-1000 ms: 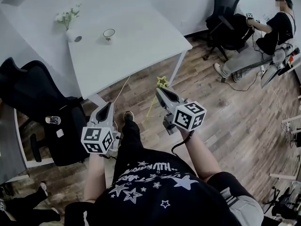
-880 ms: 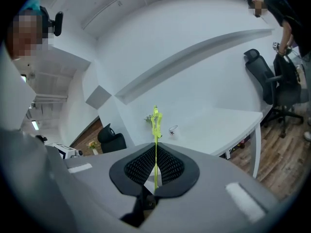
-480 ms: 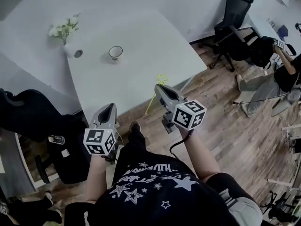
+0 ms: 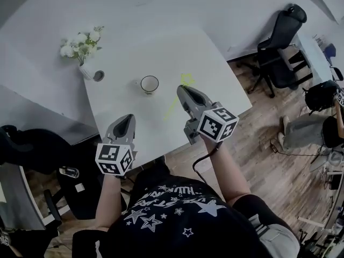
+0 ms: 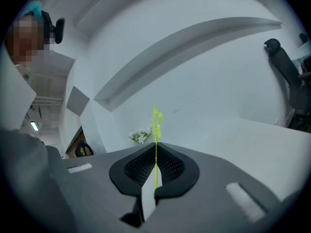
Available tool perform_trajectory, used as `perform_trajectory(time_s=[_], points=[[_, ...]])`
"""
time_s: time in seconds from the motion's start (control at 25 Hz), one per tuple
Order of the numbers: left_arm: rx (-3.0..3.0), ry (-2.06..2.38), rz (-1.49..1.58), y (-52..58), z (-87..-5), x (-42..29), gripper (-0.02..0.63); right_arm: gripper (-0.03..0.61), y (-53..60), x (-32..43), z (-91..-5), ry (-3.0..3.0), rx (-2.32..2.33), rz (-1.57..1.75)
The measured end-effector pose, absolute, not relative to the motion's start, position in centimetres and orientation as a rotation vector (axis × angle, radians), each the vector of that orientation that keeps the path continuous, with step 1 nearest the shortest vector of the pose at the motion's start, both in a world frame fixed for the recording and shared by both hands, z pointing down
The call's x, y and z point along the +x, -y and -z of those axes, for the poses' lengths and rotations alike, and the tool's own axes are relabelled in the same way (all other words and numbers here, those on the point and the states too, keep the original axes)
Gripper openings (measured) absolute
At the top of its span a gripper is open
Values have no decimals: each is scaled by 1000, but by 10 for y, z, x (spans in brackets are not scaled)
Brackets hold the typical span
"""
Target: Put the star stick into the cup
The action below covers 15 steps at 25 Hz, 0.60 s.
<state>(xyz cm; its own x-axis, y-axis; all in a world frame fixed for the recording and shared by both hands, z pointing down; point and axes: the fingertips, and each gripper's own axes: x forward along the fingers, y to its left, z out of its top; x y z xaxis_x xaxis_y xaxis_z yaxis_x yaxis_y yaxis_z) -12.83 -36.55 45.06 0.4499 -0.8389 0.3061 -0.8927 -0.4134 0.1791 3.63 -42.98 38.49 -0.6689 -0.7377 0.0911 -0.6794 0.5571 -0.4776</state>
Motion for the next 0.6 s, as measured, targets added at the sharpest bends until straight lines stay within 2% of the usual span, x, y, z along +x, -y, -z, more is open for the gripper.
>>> perform_trajectory(time_s=[0.32, 0.6], points=[[2390, 1483, -217, 423, -446, -152, 3, 20, 507, 5, -354, -2645, -1176, 675], [2385, 1489, -193, 458, -443, -172, 3, 21, 554, -13, -359, -2637, -1222, 665]])
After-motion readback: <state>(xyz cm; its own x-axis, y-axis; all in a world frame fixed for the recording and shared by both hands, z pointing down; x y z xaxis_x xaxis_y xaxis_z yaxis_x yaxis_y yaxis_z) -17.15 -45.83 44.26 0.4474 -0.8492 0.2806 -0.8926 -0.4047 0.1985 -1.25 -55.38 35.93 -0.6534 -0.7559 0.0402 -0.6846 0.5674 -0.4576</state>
